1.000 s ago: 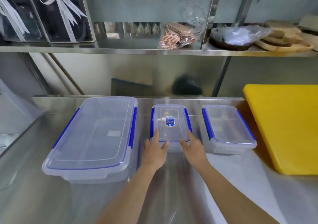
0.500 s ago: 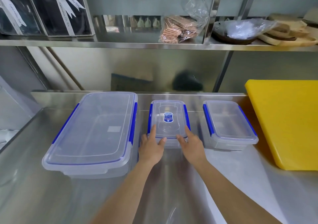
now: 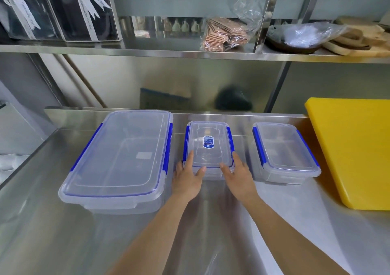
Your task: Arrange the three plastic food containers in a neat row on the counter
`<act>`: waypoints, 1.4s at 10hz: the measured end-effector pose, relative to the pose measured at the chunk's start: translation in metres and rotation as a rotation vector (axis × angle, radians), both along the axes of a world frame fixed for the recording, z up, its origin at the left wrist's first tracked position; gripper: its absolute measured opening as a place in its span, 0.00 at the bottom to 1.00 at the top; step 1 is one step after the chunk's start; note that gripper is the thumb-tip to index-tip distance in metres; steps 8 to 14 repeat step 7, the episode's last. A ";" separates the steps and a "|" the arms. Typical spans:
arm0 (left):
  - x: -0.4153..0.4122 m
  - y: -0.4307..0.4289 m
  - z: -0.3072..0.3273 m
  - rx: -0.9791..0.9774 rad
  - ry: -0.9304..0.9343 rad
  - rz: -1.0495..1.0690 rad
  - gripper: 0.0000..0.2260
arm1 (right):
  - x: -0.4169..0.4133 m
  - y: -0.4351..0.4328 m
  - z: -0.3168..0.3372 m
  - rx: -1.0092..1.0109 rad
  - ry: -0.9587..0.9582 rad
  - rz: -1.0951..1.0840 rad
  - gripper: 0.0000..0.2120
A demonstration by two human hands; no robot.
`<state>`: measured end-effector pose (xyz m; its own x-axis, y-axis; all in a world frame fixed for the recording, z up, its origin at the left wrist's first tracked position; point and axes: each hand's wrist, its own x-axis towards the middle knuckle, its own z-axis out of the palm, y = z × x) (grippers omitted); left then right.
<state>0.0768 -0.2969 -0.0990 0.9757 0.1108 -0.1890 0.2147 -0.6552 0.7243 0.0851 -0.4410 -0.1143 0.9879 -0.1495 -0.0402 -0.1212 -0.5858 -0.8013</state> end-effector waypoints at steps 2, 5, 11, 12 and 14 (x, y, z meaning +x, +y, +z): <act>0.002 -0.001 0.000 -0.068 -0.015 0.004 0.29 | 0.003 -0.010 0.007 0.059 0.026 0.006 0.23; -0.001 -0.001 0.000 -0.083 -0.040 -0.048 0.28 | 0.001 -0.015 0.013 0.057 0.064 0.010 0.20; -0.001 -0.002 0.001 -0.067 -0.063 -0.024 0.28 | 0.001 -0.015 0.021 0.013 0.070 0.027 0.23; -0.001 -0.002 0.001 -0.067 -0.063 -0.024 0.28 | 0.001 -0.015 0.021 0.013 0.070 0.027 0.23; -0.001 -0.002 0.001 -0.067 -0.063 -0.024 0.28 | 0.001 -0.015 0.021 0.013 0.070 0.027 0.23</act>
